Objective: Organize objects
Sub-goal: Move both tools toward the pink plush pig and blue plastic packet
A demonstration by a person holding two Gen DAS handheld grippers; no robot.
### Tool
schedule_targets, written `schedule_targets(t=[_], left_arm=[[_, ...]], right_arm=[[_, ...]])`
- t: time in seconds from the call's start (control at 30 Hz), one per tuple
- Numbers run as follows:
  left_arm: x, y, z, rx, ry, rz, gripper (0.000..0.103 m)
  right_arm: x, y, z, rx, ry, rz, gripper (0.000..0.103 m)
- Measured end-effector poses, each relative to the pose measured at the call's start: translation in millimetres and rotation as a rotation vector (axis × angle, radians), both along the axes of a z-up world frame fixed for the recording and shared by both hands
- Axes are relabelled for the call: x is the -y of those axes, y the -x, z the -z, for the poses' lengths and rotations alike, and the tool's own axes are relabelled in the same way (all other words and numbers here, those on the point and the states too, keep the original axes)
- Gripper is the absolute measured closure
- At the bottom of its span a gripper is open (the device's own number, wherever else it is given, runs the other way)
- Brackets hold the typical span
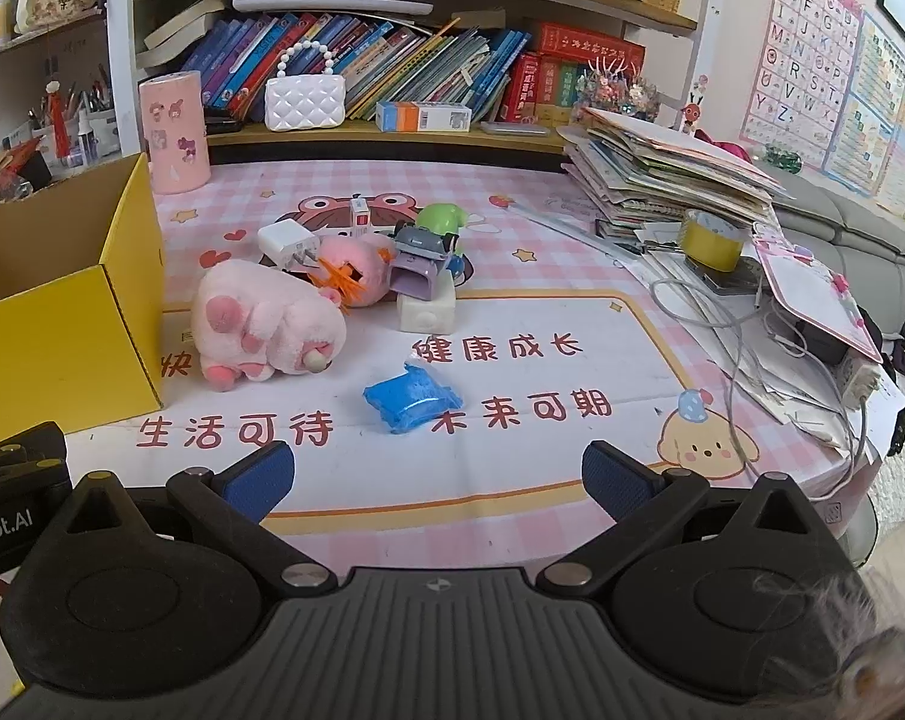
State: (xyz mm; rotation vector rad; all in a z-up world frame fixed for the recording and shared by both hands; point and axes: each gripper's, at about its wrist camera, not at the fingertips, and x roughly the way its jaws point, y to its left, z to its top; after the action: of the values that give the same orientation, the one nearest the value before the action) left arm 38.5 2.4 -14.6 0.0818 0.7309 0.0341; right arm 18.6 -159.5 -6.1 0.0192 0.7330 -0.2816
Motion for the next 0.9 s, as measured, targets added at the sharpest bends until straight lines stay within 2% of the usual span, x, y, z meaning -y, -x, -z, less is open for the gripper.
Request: schedule_targets(t=[0.33,0.7,0.9], left_arm=[[6,-12,3,-0.031,0.015,-0.02,0.0],[14,-28,5,-0.043,0.069,-0.085,0.0],[19,-39,8,-0.073,0.122,-0.122,0.0]], right_arm=[[7,-15,2,-0.018,-0.015,-0.04,0.002],[24,-36,5,-0.027,-0.04,-0.128,0.002],[37,-51,7,-0.036,-0.053,-0.19,0.011]])
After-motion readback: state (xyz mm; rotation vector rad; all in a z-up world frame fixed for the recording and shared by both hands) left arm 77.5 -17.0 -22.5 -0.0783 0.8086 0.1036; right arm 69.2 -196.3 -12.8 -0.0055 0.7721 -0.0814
